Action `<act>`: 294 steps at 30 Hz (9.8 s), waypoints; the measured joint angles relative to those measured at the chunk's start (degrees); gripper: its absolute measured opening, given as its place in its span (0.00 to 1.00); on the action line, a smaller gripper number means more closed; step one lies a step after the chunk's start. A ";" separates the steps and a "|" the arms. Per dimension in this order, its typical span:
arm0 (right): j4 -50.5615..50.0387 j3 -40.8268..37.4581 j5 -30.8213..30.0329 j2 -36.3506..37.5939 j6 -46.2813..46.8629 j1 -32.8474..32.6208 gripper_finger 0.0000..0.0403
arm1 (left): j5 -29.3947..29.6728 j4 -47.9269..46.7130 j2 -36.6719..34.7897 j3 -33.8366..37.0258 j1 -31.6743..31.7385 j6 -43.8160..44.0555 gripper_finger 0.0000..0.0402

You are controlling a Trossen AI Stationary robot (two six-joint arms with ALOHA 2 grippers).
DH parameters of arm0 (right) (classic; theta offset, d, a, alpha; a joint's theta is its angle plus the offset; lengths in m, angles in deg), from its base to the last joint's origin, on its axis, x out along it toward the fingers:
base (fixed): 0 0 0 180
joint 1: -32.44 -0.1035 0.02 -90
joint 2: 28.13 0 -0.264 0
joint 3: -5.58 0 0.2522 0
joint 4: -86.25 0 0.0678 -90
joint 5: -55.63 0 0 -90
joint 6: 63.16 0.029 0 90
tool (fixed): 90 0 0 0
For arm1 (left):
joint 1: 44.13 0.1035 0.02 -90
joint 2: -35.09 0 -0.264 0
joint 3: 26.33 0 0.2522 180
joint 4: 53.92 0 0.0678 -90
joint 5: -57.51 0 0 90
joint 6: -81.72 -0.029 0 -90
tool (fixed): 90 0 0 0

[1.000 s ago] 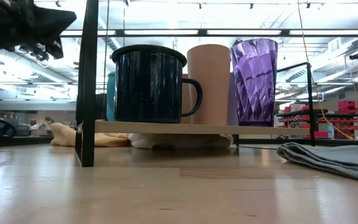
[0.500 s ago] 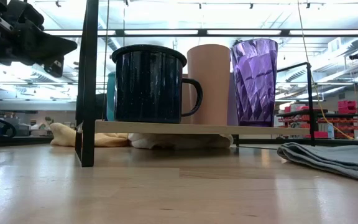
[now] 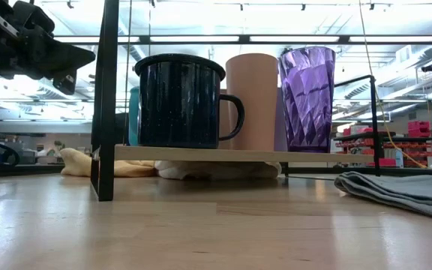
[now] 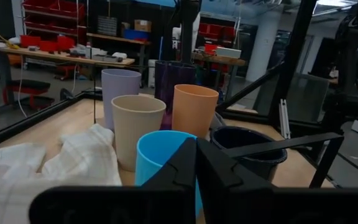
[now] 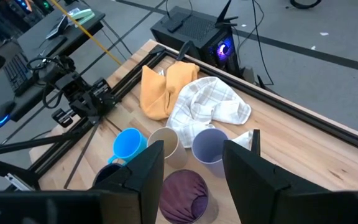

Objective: Stack small to large cups/mugs on shelf
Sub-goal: Return to Home Position

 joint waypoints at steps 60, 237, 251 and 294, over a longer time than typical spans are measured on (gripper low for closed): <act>83.16 -76.63 30.33 66.46 -49.32 -6.87 0.42 | -0.13 -0.35 0.48 0.04 -0.02 0.01 0.06; 83.97 -108.66 36.45 66.77 -38.09 15.63 0.04 | -0.12 -0.42 0.48 0.07 -0.02 0.03 0.07; 80.65 -108.66 36.26 66.75 -41.05 15.63 0.01 | -0.11 -0.42 0.48 0.04 -0.01 0.01 0.08; 93.05 -100.29 24.02 66.77 -53.89 8.20 0.00 | -0.11 -0.42 0.48 0.05 -0.01 0.01 0.10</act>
